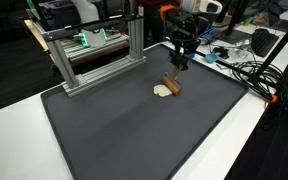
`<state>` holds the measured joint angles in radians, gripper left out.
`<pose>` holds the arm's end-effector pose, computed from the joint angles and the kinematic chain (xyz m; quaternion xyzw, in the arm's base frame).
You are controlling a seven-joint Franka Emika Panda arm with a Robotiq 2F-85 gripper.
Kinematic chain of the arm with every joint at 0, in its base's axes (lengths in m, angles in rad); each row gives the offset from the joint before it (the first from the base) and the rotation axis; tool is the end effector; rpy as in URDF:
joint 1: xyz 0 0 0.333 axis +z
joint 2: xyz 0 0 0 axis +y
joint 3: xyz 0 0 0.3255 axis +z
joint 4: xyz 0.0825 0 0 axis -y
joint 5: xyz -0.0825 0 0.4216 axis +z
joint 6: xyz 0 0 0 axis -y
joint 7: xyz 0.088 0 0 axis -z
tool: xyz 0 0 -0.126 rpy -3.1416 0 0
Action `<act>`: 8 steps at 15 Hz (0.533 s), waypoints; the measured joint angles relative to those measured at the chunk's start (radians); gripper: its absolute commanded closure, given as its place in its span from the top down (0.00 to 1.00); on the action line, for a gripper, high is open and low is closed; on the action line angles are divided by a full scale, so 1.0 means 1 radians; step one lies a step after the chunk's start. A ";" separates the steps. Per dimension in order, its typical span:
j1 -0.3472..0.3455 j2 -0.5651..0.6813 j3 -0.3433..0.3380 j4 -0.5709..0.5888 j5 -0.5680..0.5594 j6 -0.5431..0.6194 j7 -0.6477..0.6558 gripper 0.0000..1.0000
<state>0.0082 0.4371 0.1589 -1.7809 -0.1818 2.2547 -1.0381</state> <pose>0.6845 0.1006 0.2854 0.7950 0.6050 0.0040 0.0441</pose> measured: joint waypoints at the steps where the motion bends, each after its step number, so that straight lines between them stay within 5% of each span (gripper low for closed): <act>1: 0.000 0.006 0.003 0.008 0.004 0.000 -0.004 0.21; 8: 0.008 -0.021 0.003 0.007 0.006 0.019 0.009 0.21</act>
<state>0.0159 0.4164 0.1618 -1.7736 -0.1759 2.2738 -1.0293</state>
